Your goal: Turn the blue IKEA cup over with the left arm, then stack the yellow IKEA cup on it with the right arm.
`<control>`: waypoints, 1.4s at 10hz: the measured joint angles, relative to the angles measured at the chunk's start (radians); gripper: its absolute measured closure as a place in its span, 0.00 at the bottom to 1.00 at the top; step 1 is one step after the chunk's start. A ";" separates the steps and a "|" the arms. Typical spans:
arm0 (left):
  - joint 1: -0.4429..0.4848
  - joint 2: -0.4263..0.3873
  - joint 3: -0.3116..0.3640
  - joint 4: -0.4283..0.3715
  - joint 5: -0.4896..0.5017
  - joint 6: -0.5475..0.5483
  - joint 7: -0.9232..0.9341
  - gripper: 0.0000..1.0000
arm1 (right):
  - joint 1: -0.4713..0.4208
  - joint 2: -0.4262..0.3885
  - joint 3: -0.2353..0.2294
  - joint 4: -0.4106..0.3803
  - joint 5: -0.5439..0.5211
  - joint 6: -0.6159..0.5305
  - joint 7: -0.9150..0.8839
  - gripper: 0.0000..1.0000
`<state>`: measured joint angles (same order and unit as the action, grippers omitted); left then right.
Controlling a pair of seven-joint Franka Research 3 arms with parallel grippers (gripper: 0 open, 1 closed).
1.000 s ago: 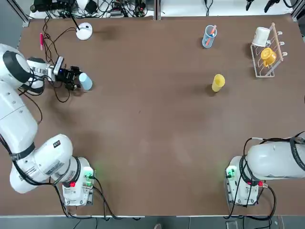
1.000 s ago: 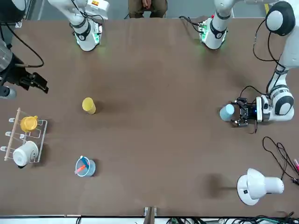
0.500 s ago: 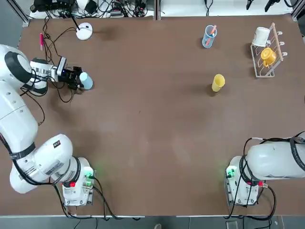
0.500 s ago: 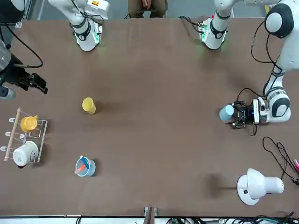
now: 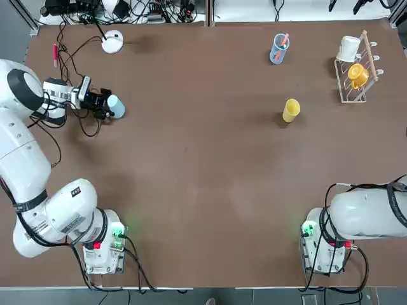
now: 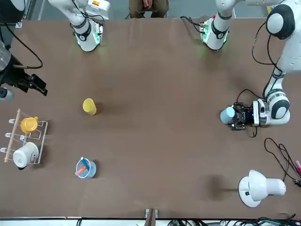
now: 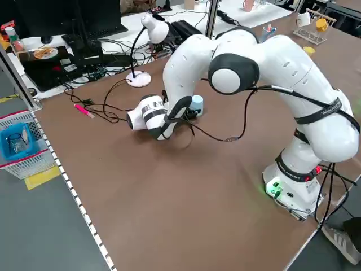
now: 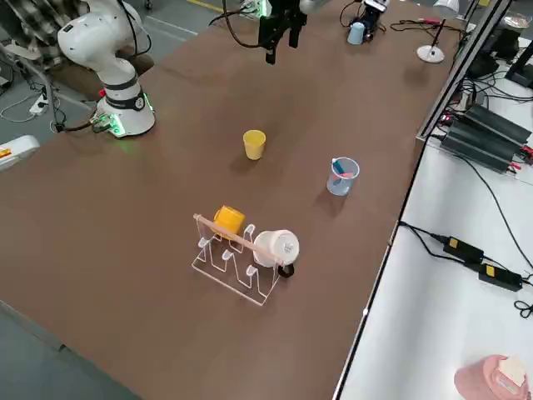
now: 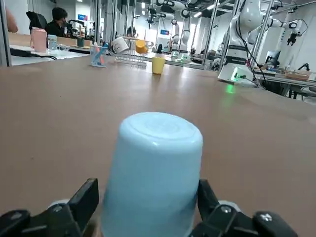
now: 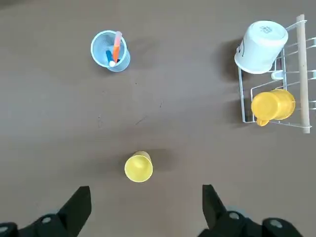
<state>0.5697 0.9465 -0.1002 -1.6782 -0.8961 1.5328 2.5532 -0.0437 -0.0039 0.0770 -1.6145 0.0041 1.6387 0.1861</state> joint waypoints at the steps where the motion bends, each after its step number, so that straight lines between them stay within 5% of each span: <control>1: 0.000 0.003 -0.005 -0.001 -0.002 0.005 0.010 0.10 | 0.000 0.000 0.000 0.000 0.000 0.000 0.000 0.00; 5: 0.000 0.014 -0.018 -0.001 -0.015 0.012 0.016 0.05 | 0.000 0.000 -0.001 0.000 0.000 -0.001 0.000 0.00; 7: 0.004 0.017 -0.028 -0.001 -0.015 0.012 0.018 0.14 | 0.000 0.000 -0.001 0.000 0.000 -0.002 0.000 0.00; 8: 0.005 0.017 -0.032 -0.001 -0.016 0.012 0.020 0.27 | 0.000 0.000 -0.001 0.000 0.000 -0.002 0.000 0.00; 12: 0.003 -0.003 -0.057 0.015 -0.017 0.013 0.021 0.32 | 0.000 0.000 -0.001 -0.001 0.000 -0.002 0.000 0.00; 14: -0.005 -0.102 -0.066 0.008 -0.017 0.049 0.008 0.32 | 0.000 0.000 -0.001 -0.002 0.000 -0.003 0.000 0.00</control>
<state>0.5645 0.8444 -0.1663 -1.6697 -0.9135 1.5817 2.5609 -0.0437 -0.0037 0.0761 -1.6164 0.0041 1.6353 0.1858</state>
